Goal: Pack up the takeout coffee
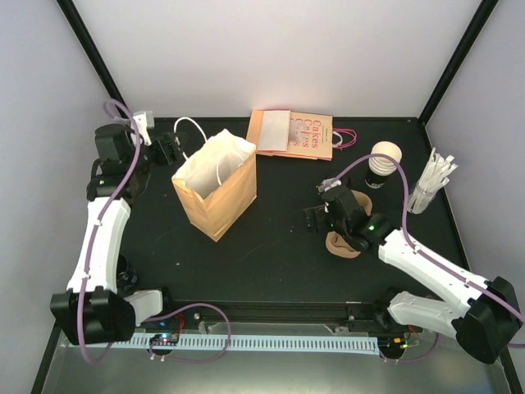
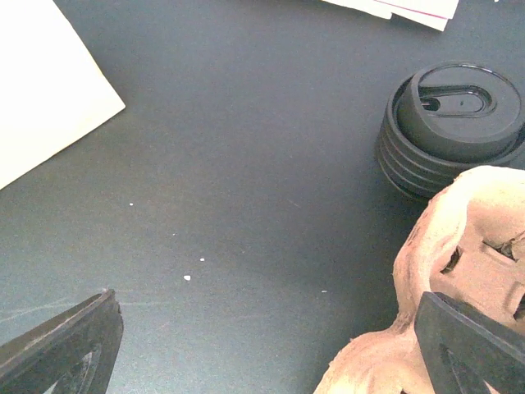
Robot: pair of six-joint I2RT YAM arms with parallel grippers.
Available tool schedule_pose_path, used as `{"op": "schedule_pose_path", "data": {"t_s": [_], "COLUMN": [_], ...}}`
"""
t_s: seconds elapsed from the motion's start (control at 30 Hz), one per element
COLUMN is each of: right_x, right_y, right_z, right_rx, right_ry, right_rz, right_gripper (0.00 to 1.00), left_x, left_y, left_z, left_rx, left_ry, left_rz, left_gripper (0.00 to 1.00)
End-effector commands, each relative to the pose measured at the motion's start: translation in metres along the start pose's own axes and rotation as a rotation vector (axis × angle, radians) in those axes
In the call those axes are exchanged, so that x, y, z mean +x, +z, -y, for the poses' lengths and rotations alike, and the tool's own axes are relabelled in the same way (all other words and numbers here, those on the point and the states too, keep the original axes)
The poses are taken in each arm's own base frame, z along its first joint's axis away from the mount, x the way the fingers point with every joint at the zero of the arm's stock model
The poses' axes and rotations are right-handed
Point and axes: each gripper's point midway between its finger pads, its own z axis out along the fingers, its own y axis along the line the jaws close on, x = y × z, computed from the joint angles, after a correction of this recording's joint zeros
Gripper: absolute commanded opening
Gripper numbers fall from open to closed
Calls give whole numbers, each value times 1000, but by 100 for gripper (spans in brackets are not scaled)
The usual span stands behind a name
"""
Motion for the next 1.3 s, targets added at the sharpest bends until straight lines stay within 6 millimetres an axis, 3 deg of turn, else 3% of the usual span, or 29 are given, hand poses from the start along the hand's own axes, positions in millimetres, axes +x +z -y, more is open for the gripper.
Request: {"op": "schedule_pose_path", "data": {"t_s": [0.0, 0.1, 0.37, 0.67, 0.87, 1.13, 1.27], "right_x": [-15, -17, -21, -33, -58, -65, -64], "right_y": [-10, -11, -14, -19, -31, -30, -30], "right_z": [4, 3, 4, 0, 4, 7, 5], "right_rx": [19, 12, 19, 8, 51, 91, 67], "right_ry": [3, -2, 1, 40, 112, 121, 101], "right_rz": [43, 46, 52, 67, 100, 93, 109], "right_gripper": [100, 100, 100, 100, 100, 100, 100], "left_x": [-7, -9, 7, 27, 51, 50, 50], "left_y": [-28, -46, -87, -148, -155, -161, -154], "left_z": [24, 35, 53, 83, 101, 142, 164], "left_rx": [57, 69, 53, 72, 184, 357, 416], "left_ry": [-18, -9, -76, -38, -103, -103, -81], "left_rz": [62, 102, 74, 120, 73, 68, 36], "left_gripper": [87, 99, 99, 99, 99, 99, 99]}}
